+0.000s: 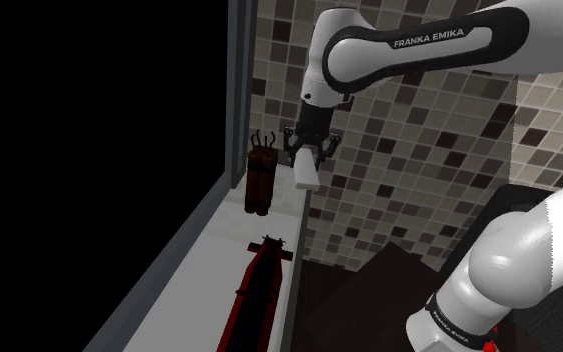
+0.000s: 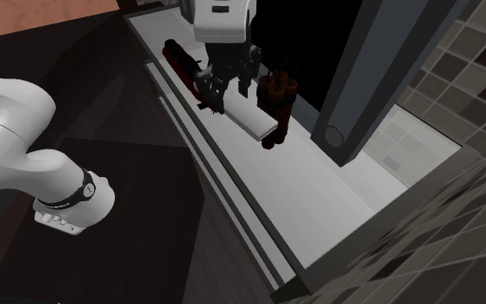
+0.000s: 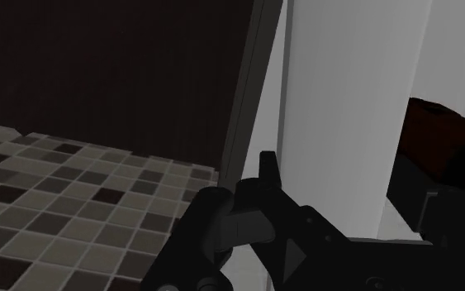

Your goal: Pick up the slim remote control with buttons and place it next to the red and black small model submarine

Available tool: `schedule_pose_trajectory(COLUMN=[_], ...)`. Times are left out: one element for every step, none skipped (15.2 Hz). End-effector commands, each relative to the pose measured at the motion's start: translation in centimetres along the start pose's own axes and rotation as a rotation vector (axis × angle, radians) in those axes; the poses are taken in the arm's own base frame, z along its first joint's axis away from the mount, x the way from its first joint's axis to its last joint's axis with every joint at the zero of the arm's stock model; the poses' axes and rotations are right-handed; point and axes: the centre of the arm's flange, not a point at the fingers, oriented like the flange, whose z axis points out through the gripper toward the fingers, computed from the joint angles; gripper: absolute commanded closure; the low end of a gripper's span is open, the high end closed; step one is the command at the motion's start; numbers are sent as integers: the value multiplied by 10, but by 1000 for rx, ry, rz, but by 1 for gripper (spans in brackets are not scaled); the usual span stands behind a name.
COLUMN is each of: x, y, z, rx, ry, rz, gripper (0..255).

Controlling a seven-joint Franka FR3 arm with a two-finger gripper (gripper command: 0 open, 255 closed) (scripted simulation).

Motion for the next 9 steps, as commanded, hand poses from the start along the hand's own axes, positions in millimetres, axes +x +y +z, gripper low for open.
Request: schedule_pose_trajectory(x=[-27, -40, -53, -66, -88, -88, -88, -88, -88], y=[2, 2, 3, 3, 3, 3, 3, 4, 4], z=[1, 1, 1, 1, 1, 7, 12, 17, 23], rx=[0, 0, 0, 0, 0, 0, 0, 0, 0], ry=[1, 1, 1, 1, 1, 1, 1, 1, 1], rz=[1, 1, 1, 1, 1, 1, 1, 1, 1], gripper=[255, 255, 255, 255, 255, 255, 255, 255, 255])
